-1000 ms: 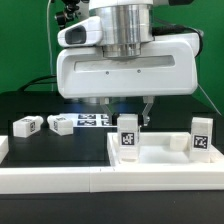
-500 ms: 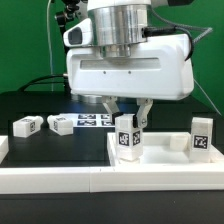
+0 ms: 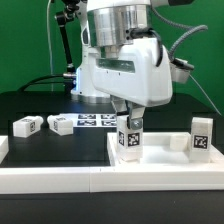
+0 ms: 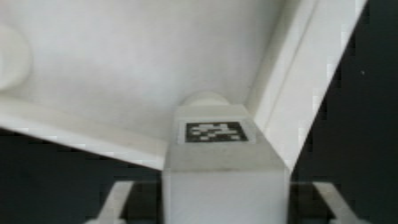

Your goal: Assemble square table

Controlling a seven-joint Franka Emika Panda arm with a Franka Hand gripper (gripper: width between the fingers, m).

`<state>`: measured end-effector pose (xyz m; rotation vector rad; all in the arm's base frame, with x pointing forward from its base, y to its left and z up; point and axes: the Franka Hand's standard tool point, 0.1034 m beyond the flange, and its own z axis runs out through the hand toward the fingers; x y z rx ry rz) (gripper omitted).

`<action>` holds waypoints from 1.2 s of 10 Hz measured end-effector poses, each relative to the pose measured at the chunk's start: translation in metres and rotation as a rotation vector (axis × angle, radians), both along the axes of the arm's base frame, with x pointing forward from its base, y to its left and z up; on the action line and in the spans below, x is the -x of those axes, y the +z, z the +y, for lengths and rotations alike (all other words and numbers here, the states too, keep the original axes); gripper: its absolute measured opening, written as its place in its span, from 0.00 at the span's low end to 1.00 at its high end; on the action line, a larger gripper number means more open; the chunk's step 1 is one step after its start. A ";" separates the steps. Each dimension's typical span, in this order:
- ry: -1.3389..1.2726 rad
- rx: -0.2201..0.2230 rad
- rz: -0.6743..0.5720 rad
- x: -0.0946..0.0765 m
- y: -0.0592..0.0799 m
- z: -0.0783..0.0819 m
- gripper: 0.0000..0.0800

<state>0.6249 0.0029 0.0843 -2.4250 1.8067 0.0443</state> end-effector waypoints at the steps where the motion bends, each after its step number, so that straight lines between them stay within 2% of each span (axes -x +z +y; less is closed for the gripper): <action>1: -0.024 -0.001 0.003 0.000 0.000 0.001 0.36; 3: -0.080 -0.008 0.008 0.000 0.000 0.001 0.36; 4: -0.077 -0.008 0.008 0.000 0.000 0.001 0.49; 5: -0.069 -0.008 0.008 0.000 0.000 0.001 0.67; 6: 0.048 -0.007 0.031 0.002 0.001 0.002 0.77; 8: 0.155 -0.013 0.027 -0.001 0.003 0.007 0.80; 12: 0.457 -0.004 -0.009 -0.001 0.003 0.006 0.81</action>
Offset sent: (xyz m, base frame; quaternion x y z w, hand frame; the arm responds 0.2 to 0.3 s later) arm 0.0000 0.0000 0.0000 0.0000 0.0000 0.0000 1.0000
